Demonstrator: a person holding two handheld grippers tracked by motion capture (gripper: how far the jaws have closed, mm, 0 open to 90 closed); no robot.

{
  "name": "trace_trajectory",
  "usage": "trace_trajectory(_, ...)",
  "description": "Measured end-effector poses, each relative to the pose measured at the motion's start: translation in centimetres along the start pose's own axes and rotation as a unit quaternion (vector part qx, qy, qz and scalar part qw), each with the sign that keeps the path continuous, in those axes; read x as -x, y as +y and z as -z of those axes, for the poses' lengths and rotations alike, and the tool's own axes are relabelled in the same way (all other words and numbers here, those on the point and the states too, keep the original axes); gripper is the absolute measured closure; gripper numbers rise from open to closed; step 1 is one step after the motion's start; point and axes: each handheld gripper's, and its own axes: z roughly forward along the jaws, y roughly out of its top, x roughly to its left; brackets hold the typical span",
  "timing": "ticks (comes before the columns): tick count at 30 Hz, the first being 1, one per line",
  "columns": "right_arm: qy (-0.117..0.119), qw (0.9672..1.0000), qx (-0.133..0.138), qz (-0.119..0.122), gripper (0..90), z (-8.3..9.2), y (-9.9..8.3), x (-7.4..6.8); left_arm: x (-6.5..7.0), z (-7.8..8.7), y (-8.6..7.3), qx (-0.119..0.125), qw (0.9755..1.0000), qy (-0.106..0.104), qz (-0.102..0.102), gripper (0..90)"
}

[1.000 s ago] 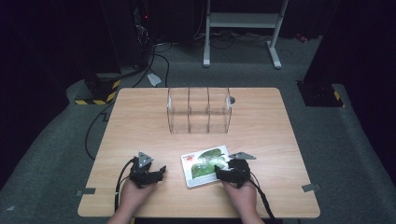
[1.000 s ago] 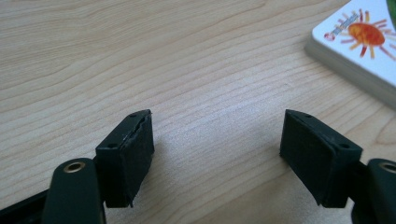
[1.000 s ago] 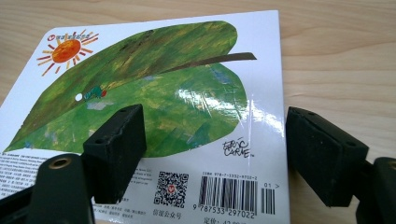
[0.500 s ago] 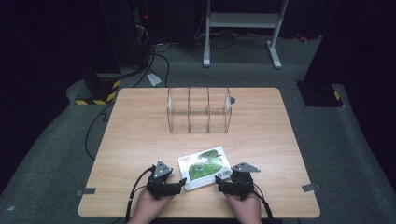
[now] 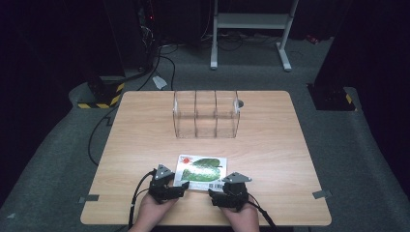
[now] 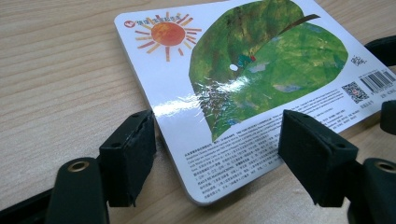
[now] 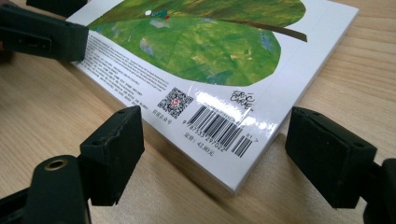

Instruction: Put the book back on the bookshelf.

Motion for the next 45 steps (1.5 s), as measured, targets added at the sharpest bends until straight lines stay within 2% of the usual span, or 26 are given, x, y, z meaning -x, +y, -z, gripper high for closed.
trace_trajectory(4,-0.006,1.0000,0.001,0.006,18.8,-0.2,0.2,0.1,0.2,-0.1,0.1,0.000,1.0000,0.005,0.000,26.7)
trace_trajectory(7,-0.004,1.0000,-0.001,0.002,18.8,-0.3,0.3,0.1,0.4,0.0,0.1,0.000,0.9999,0.009,-0.006,27.8)
trace_trajectory(13,-0.003,1.0000,0.004,0.006,18.8,-0.1,0.0,0.2,1.0,0.6,0.2,0.022,0.9995,0.022,-0.010,33.1)
trace_trajectory(16,0.001,1.0000,0.004,-0.005,18.6,0.0,-0.1,0.2,1.0,0.9,0.2,0.031,0.9993,0.020,0.002,35.7)
trace_trajectory(18,0.002,1.0000,0.006,-0.005,17.8,0.0,-0.1,0.3,1.0,1.1,0.3,0.042,0.9989,0.020,0.003,36.5)
trace_trajectory(21,0.005,0.9999,0.008,-0.005,16.0,0.0,-0.1,0.3,1.2,1.5,0.4,0.054,0.9983,0.020,0.002,37.1)
trace_trajectory(25,0.002,1.0000,0.005,-0.004,14.3,-0.1,-0.1,0.1,1.4,2.0,0.6,0.066,0.9975,0.023,-0.012,38.6)
trace_trajectory(28,-0.002,1.0000,0.006,0.001,13.3,-0.2,-0.1,0.0,1.5,2.4,0.7,0.076,0.9969,0.016,-0.010,39.7)
trace_trajectory(33,-0.005,1.0000,0.007,0.002,11.2,-0.3,0.0,0.0,1.7,2.8,0.9,0.084,0.9962,0.016,-0.019,40.0)
trace_trajectory(34,-0.003,1.0000,0.005,0.004,10.8,-0.3,0.0,0.0,1.8,2.9,0.9,0.087,0.9960,0.014,-0.014,40.1)
trace_trajectory(41,-0.010,0.9999,0.001,0.004,11.3,-0.3,-0.1,-0.2,2.1,3.4,1.1,0.100,0.9947,0.012,-0.020,40.6)
trace_trajectory(45,-0.016,0.9999,0.003,0.004,13.5,-0.3,-0.1,-0.2,2.2,3.5,1.2,0.101,0.9948,0.006,-0.015,40.7)
